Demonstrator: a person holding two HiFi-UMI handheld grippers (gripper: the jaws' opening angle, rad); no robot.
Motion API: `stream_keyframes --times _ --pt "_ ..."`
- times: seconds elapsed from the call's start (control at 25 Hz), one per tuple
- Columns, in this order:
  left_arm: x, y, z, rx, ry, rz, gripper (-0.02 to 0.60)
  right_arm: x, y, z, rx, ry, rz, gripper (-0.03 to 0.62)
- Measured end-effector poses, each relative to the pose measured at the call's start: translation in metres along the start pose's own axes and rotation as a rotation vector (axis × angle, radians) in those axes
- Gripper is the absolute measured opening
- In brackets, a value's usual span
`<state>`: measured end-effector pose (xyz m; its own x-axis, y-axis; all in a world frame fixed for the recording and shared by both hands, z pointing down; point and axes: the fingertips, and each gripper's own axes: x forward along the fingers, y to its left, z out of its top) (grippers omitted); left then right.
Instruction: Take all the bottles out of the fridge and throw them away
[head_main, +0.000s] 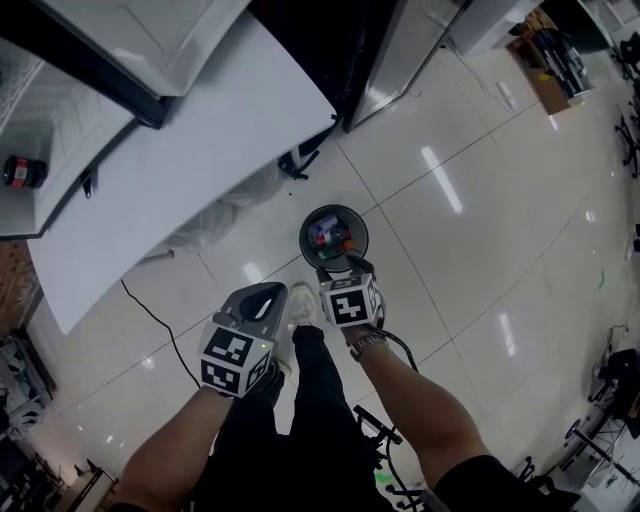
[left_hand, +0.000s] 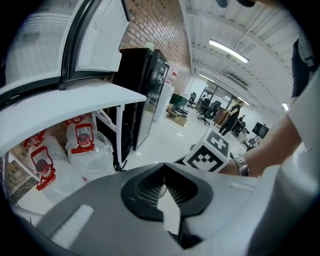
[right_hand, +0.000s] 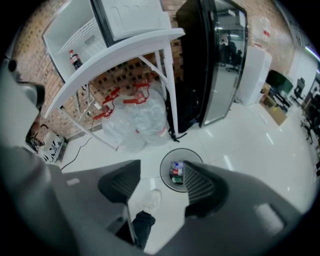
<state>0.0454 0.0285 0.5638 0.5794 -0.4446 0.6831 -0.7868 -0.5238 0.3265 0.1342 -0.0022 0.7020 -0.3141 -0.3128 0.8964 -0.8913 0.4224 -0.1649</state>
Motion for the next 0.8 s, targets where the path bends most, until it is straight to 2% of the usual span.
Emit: stream_keyframes --times 0.24,0.56,0.8 --pt "-0.032 0.001 0.019 -0.009 -0.056 0.040 0.004 -0.036 0.023 0.023 -0.042 -0.046 0.018 0.268" --pt "-0.071 0.010 0.046 -0.030 -0.143 0.119 0.003 -0.078 0.052 0.073 -0.112 -0.148 0.060 0.268" --pt "-0.106 0.023 0.062 -0.047 -0.206 0.198 0.004 -0.105 0.086 0.111 -0.200 -0.224 0.112 0.268"
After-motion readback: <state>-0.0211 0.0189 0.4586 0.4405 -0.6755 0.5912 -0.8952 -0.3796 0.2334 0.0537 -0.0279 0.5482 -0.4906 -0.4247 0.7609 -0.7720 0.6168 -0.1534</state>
